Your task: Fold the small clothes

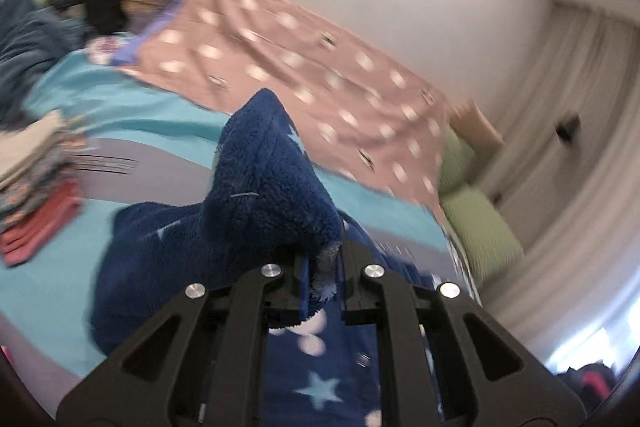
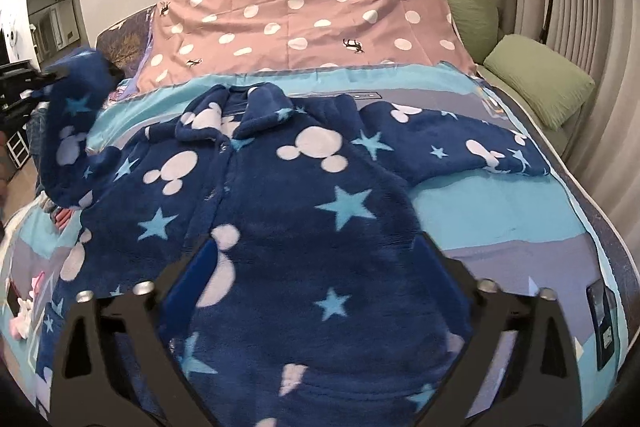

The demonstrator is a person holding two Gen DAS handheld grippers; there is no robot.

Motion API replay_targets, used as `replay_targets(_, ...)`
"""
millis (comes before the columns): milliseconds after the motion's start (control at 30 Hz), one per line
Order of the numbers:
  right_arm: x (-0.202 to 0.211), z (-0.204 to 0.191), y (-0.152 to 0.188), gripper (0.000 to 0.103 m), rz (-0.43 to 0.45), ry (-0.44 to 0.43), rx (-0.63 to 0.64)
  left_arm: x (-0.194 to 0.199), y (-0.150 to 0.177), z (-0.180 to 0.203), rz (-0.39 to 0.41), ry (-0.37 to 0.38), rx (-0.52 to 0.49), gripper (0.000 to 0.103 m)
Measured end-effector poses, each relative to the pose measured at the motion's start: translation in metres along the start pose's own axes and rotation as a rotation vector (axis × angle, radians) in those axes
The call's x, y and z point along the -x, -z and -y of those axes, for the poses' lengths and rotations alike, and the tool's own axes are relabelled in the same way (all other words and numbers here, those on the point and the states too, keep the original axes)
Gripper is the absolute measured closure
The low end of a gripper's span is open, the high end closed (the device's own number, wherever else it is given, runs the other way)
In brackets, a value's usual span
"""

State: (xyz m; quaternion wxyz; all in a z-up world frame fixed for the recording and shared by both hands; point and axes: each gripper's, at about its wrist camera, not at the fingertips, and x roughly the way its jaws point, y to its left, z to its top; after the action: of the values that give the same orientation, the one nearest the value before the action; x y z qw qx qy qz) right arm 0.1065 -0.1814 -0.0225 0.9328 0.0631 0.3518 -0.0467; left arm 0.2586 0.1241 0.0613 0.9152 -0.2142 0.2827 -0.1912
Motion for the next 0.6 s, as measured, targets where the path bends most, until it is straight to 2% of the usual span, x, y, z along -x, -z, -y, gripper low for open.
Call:
replay_targets(33,-0.002,0.006,-0.002,0.023,-0.013,-0.019,-0.006,-0.016,0.014,0.016,-0.039,0.020,-0.031,0.093)
replay_targets(100,-0.006,0.014,-0.006,0.043,-0.040,-0.047,-0.027,-0.040,0.031,0.036,-0.100,0.050,-0.058,0.093)
replay_targets(167,-0.014,0.024,-0.009,0.049,-0.085,-0.088,-0.070,-0.069,0.056,0.053,-0.171,0.064,-0.089,0.092)
replay_targets(233,-0.022,0.033,-0.012,0.050,-0.117,-0.130,-0.109,-0.094,0.081,0.062,-0.239,0.048,-0.118,0.083)
replay_targets(300,-0.027,0.035,-0.013,0.050,-0.128,-0.152,-0.106,-0.108,0.103,0.065,-0.294,0.026,-0.136,0.051)
replay_targets(367,-0.031,0.036,-0.015,0.049,-0.113,-0.178,-0.087,-0.113,0.115,0.065,-0.314,0.006,-0.154,0.046)
replay_targets(467,-0.042,0.035,-0.019,0.049,-0.122,-0.214,-0.073,-0.098,0.123,0.061,-0.321,-0.001,-0.154,0.036)
replay_targets(533,-0.057,0.033,-0.024,0.049,-0.180,-0.261,-0.079,-0.078,0.119,0.051,-0.289,-0.018,-0.145,0.031)
replay_targets(600,-0.072,0.032,-0.028,0.049,-0.244,-0.322,-0.110,-0.058,0.116,0.047,-0.248,-0.060,-0.181,0.025)
